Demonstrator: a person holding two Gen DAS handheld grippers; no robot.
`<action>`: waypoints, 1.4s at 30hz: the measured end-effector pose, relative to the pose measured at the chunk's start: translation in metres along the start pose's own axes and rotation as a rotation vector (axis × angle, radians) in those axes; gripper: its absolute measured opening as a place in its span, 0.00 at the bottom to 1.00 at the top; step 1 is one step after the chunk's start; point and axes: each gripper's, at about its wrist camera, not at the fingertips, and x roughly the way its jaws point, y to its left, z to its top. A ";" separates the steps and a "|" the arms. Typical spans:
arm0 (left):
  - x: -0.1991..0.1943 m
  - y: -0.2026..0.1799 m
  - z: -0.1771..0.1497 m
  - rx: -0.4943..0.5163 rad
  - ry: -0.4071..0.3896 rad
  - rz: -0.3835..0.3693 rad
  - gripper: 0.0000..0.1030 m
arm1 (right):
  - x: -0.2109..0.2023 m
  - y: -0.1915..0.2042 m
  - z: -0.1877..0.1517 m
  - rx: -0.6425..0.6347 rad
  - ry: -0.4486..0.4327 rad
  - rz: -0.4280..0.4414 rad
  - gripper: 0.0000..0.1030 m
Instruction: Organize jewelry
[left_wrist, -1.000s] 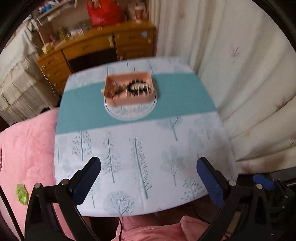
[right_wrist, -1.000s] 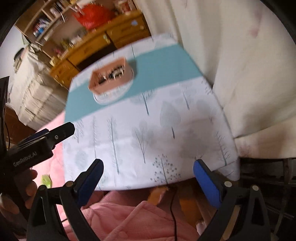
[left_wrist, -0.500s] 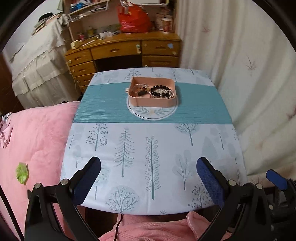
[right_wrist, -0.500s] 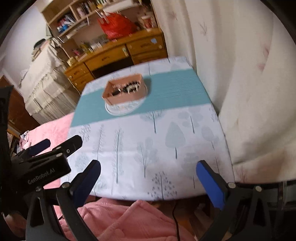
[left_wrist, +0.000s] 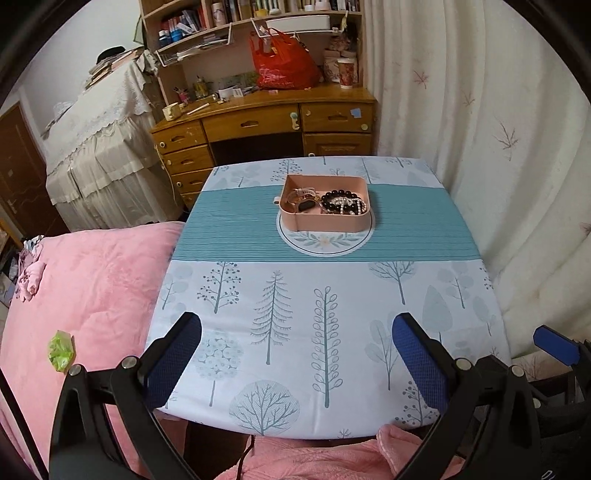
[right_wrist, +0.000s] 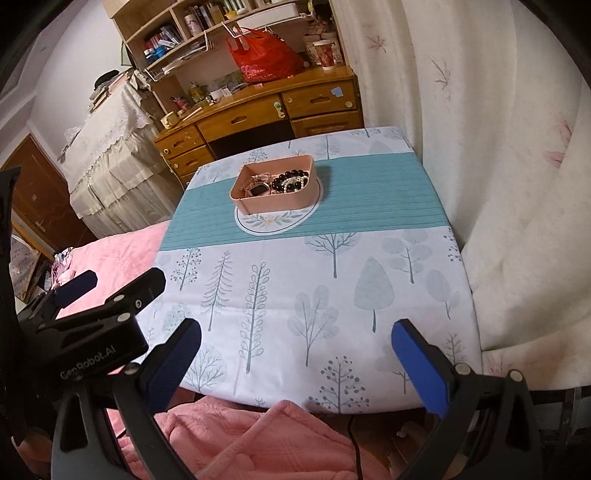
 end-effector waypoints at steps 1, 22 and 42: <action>0.000 0.000 0.000 -0.004 0.000 0.002 0.99 | -0.001 0.001 0.001 -0.008 -0.006 -0.004 1.00; 0.004 -0.013 0.022 0.018 0.000 -0.003 0.99 | -0.012 0.000 0.021 -0.032 -0.036 -0.069 1.00; -0.003 0.005 0.020 0.021 0.008 0.020 0.99 | -0.011 0.013 0.022 -0.023 -0.010 -0.079 1.00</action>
